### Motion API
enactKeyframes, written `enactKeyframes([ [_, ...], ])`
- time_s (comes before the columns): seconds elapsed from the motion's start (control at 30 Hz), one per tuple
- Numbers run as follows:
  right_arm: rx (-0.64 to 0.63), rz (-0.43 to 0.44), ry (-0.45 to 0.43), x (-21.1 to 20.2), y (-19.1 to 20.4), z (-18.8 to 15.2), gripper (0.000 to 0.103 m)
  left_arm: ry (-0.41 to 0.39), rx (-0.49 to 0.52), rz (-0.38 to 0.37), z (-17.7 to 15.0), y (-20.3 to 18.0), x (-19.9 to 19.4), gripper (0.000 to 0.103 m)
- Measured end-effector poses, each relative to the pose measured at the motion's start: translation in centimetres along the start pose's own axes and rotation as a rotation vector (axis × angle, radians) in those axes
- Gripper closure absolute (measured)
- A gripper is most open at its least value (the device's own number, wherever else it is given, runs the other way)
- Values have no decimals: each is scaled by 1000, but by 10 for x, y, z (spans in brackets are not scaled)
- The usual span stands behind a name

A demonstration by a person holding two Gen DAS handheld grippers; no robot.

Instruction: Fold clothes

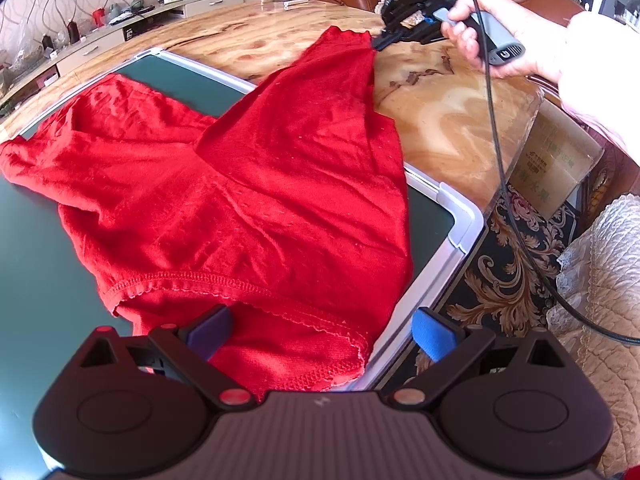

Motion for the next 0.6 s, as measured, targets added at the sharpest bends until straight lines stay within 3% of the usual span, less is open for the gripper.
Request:
enactKeyframes([
  [0.1,-10,-27,42,12,-1,-3,101,1,3,4,0,1,0,4],
  [0.27,-17,-97,27,18,-1,-10,100,-1,-6,5,-1,3,-1,4],
  [0.43,-14,-71,26,-3,3,-21,98,-33,-54,4,0,10,-6,13],
  [0.6,-44,0,147,-13,14,-62,98,-83,-74,-4,5,13,-13,14],
])
Point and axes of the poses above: each gripper's, at about its wrist camera, not at the fingertips, and x roughly the way its jaws point, y to its left, z to its top, the point moved 5 cm from there along x, roughly the way its jaws point, and after that the axes turned 13 degrees about x, right-handed, at the moved point
